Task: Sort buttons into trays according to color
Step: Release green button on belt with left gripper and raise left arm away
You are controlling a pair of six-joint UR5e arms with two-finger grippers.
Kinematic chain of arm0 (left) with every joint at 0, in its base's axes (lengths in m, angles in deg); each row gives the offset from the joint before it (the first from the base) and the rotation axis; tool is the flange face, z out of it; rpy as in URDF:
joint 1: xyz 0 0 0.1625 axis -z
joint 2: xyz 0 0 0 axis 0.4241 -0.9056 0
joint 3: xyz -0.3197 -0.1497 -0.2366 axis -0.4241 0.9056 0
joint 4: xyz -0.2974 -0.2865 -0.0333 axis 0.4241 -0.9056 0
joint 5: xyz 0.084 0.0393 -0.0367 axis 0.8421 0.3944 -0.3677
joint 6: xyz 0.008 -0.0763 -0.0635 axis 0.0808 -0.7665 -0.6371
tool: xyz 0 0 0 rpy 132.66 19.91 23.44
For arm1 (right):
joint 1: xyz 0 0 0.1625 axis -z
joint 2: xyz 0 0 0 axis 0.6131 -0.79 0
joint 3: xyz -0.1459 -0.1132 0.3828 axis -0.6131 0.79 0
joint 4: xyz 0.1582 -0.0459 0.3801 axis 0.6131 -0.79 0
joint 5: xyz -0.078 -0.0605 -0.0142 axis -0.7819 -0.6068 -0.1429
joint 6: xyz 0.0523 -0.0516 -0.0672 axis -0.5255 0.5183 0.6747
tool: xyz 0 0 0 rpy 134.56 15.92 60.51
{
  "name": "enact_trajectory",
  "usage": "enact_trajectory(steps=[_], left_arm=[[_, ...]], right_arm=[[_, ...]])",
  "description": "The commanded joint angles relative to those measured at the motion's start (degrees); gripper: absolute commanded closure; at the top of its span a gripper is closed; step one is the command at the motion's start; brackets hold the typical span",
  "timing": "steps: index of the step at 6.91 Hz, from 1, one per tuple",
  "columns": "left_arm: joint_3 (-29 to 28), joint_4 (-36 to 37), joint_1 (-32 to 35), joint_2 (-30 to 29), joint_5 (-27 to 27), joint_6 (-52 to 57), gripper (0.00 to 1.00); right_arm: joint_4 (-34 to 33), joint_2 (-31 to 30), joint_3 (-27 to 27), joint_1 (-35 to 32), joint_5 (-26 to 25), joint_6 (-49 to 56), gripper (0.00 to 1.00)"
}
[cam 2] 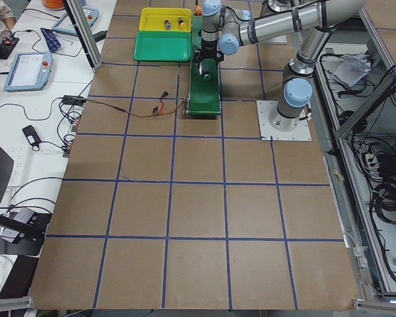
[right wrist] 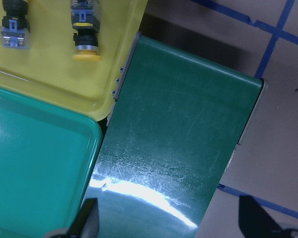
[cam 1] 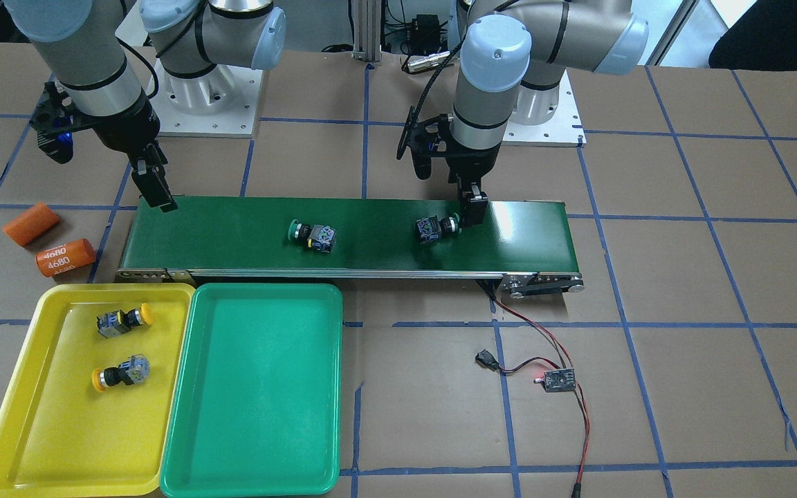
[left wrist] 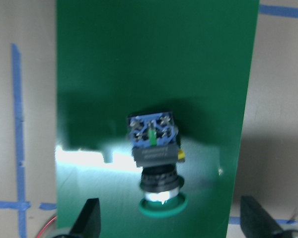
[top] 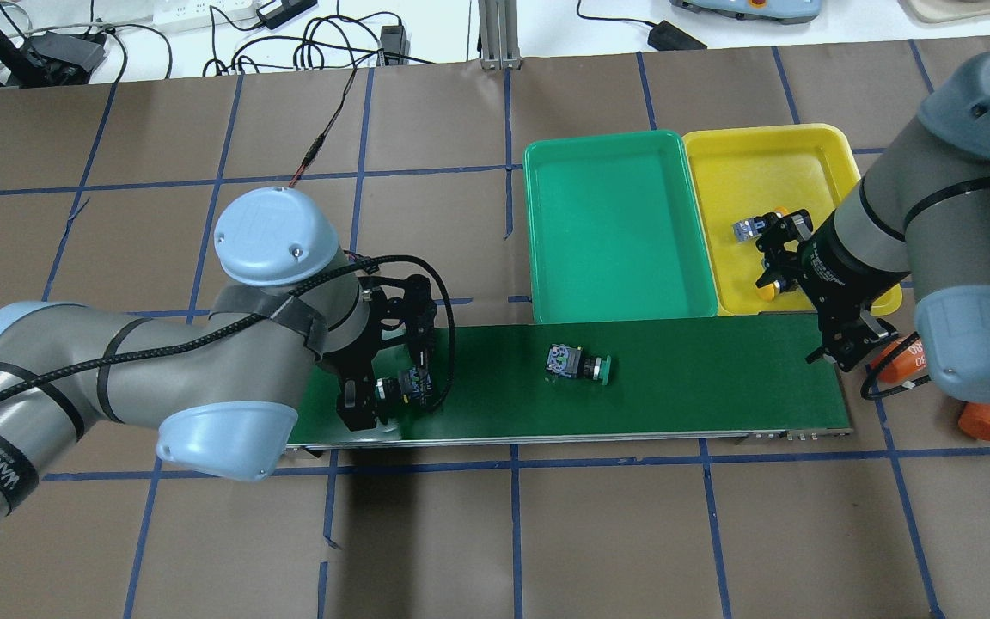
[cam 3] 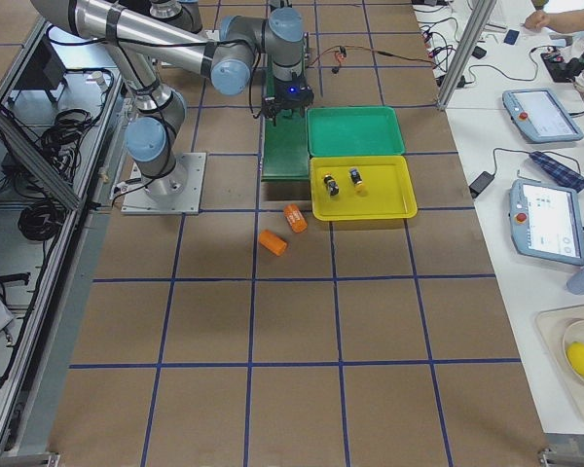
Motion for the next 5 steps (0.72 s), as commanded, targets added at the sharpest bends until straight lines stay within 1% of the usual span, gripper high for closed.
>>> enact_trajectory(steps=[1, 2, 3, 4, 5], left_arm=[[-10.6, -13.1, -2.9, 1.2, -0.2, -5.0, 0.0], [-15.4, -16.3, -4.7, 2.3, -0.1, -17.4, 0.0], [-17.9, -16.4, -6.3, 2.7, -0.2, -29.2, 0.0], [-19.1, -16.6, -6.9, 3.0, -0.1, -36.1, 0.0], [-19.4, -16.6, -7.9, 3.8, 0.4, -40.7, 0.0]], right_arm=[[-3.6, 3.4, -0.5, -1.0, 0.5, -0.7, 0.0], [-5.1, 3.5, -0.7, -2.4, 3.4, -4.2, 0.0], [-9.7, 3.9, -1.2, -2.8, 8.4, -9.7, 0.0], [-10.5, 5.6, -1.2, -3.8, 8.8, -11.4, 0.0], [-10.7, 7.1, -1.2, -6.5, 7.8, -11.7, 0.0]])
